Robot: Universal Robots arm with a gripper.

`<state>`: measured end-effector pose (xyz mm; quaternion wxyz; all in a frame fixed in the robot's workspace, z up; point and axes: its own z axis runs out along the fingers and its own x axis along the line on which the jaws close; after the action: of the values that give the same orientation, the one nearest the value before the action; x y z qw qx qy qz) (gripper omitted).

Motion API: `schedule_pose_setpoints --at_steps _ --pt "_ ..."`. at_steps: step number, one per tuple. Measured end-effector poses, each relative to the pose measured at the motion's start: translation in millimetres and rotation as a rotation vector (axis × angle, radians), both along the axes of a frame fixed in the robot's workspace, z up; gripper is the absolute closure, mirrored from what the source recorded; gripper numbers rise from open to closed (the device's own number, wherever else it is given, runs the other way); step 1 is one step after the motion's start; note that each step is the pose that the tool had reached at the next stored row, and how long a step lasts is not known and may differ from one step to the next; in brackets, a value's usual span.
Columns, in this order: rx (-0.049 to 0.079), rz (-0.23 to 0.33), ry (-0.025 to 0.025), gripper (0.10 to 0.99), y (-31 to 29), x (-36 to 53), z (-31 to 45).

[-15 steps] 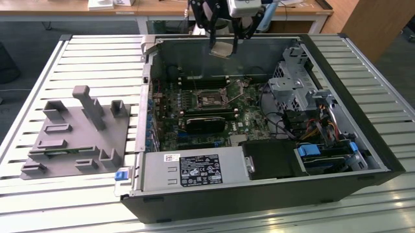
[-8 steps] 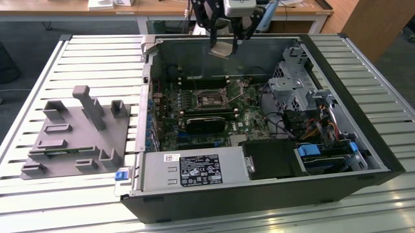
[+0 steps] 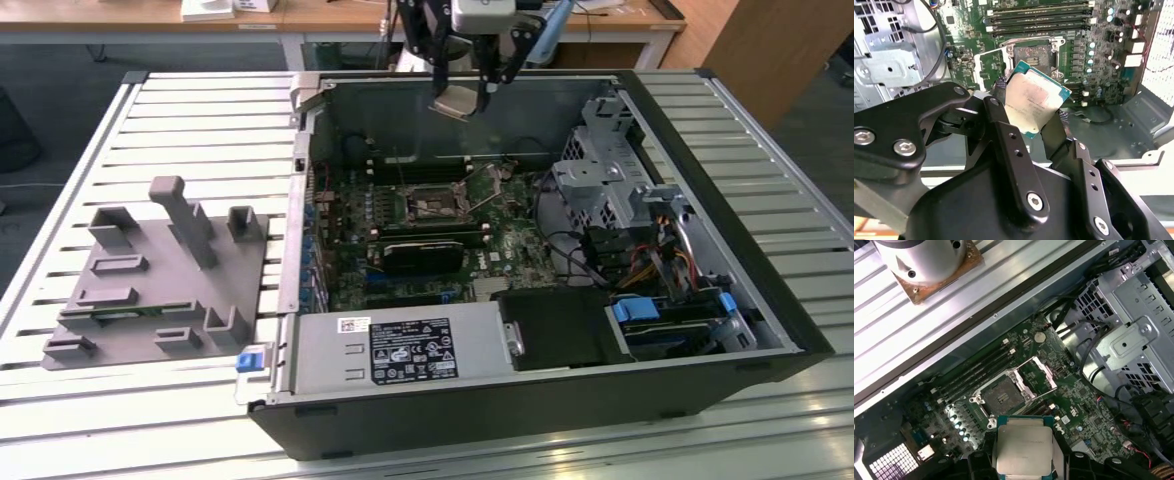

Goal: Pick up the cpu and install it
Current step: 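Place the cpu into insertion slot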

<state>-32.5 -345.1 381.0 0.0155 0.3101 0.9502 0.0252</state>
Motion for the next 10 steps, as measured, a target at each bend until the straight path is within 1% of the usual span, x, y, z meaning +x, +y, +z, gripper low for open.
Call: schedule_pose_setpoints --at_steps 10 --pt "-0.002 -0.109 0.0 0.553 2.4 0.1 -0.4"
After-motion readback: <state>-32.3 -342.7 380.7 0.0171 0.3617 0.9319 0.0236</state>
